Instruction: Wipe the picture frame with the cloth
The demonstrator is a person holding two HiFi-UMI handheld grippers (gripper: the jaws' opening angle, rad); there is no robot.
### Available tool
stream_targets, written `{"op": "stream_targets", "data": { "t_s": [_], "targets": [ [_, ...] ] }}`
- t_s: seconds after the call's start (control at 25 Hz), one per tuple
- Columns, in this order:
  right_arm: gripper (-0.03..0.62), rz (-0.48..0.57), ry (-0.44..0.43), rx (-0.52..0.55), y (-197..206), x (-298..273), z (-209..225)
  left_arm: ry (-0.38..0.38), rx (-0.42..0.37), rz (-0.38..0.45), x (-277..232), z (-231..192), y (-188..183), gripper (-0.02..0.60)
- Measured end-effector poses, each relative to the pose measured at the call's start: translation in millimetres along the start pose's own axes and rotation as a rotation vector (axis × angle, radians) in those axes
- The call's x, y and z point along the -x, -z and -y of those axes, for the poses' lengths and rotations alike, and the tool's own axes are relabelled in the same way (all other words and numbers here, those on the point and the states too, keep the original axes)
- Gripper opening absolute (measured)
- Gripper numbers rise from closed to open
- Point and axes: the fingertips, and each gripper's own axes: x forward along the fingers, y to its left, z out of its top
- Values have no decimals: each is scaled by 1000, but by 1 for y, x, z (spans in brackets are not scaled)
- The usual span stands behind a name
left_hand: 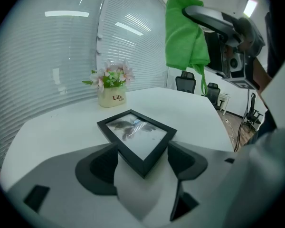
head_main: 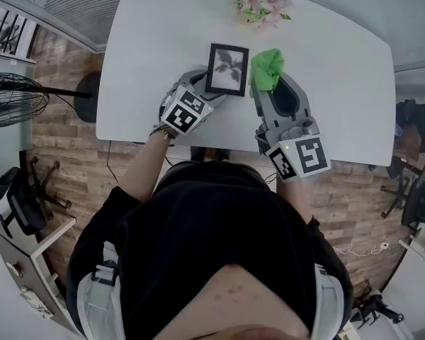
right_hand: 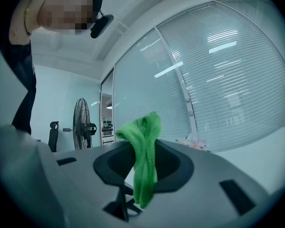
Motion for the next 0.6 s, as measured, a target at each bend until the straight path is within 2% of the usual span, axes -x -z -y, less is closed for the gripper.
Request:
{"op": "stream_targets", "data": {
  "t_s": [0.44,0.6],
  "targets": [
    [100,-5,2,3,2,-1,1,6,31,-26,2,-2,0,322],
    [100,-40,27,55,10,-3,18,-2,27,-22,0,-3,-1,322]
  ]
}}
